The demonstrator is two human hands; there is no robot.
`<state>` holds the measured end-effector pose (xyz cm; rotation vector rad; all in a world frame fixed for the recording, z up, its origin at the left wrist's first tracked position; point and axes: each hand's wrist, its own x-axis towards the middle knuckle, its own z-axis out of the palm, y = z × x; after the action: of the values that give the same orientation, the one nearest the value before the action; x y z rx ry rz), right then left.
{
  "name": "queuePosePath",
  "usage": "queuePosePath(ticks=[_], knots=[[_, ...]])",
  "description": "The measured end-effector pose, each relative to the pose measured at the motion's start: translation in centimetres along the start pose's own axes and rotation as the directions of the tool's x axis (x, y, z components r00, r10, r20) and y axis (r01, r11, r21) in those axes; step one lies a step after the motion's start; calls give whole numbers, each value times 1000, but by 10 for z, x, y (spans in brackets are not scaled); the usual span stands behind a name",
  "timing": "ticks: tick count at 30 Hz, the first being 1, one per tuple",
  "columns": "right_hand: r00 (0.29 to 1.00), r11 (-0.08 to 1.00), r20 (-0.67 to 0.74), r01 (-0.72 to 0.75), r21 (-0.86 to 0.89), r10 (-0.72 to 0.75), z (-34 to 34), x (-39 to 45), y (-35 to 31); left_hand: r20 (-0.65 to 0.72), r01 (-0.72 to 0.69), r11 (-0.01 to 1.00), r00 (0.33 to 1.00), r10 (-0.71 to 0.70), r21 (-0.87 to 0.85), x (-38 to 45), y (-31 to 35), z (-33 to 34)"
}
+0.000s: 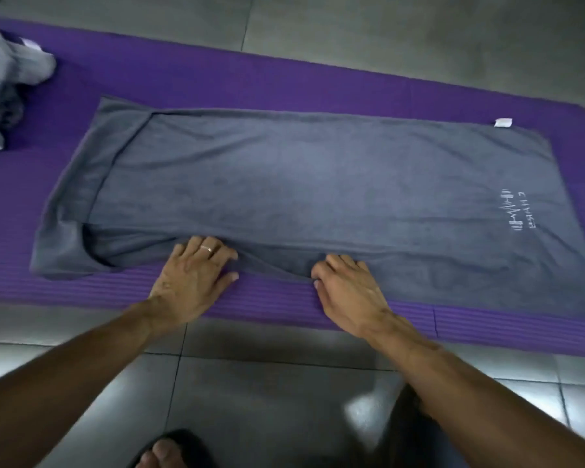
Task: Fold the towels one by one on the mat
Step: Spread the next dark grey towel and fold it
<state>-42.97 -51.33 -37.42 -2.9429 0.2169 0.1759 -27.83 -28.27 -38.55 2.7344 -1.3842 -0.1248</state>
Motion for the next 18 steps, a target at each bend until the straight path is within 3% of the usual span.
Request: queuePosePath(ticks=[4, 9, 11, 14, 18], knots=[[989, 995, 133, -79, 59, 70, -11, 6, -6, -126, 96, 995, 988, -93, 13, 1, 9, 12], [981, 997, 194, -41, 70, 27, -14, -13, -13, -155, -127, 992, 980, 128, 16, -35, 0, 14], [984, 999, 177, -31, 37, 24, -10, -19, -19, -127, -143, 989, 981, 146, 30, -54, -1, 12], [994, 1000, 106, -3, 18, 1, -6, -14, -36, -87, 10, 1000, 996, -11, -12, -63, -8, 11], [981, 987, 103, 163, 13, -163, -3, 7, -72, -65, 148, 989, 987, -147, 17, -70, -36, 8]])
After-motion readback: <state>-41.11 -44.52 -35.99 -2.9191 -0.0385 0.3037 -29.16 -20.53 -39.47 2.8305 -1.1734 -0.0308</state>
